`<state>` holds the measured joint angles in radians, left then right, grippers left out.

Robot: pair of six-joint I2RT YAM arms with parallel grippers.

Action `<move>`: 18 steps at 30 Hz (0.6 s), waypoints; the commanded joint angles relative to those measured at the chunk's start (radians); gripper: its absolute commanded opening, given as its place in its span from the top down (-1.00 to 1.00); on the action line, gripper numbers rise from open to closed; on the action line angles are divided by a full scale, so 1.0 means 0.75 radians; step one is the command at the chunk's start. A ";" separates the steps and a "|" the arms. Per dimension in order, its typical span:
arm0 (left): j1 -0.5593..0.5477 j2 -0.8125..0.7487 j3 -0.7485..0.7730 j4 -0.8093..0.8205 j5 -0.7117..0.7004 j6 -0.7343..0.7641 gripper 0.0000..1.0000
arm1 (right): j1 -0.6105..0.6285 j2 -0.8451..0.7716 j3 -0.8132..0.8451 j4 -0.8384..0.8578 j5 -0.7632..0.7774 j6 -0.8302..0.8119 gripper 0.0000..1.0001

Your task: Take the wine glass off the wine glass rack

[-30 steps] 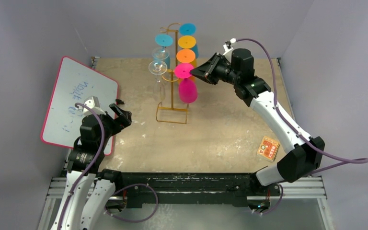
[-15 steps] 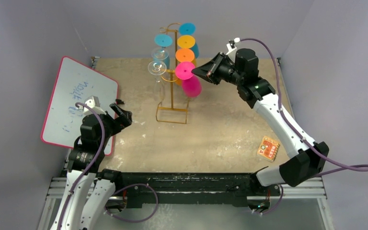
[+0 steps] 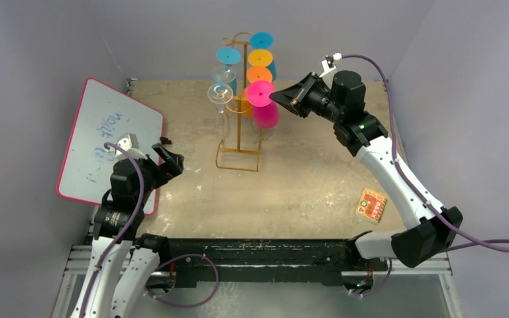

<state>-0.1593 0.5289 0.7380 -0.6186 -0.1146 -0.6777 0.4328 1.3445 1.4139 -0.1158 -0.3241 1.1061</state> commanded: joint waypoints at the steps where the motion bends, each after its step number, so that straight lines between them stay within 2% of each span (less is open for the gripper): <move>1: 0.000 -0.044 0.064 0.050 0.057 -0.047 -1.00 | -0.003 -0.059 -0.020 0.047 0.038 0.012 1.00; 18: 0.000 -0.007 0.204 0.061 0.258 -0.062 -0.99 | -0.037 -0.058 -0.074 0.070 0.077 0.007 1.00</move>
<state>-0.1596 0.5144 0.8169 -0.6182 0.0166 -0.7223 0.4198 1.3323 1.3655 -0.1089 -0.2783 1.1084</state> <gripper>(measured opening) 0.994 0.009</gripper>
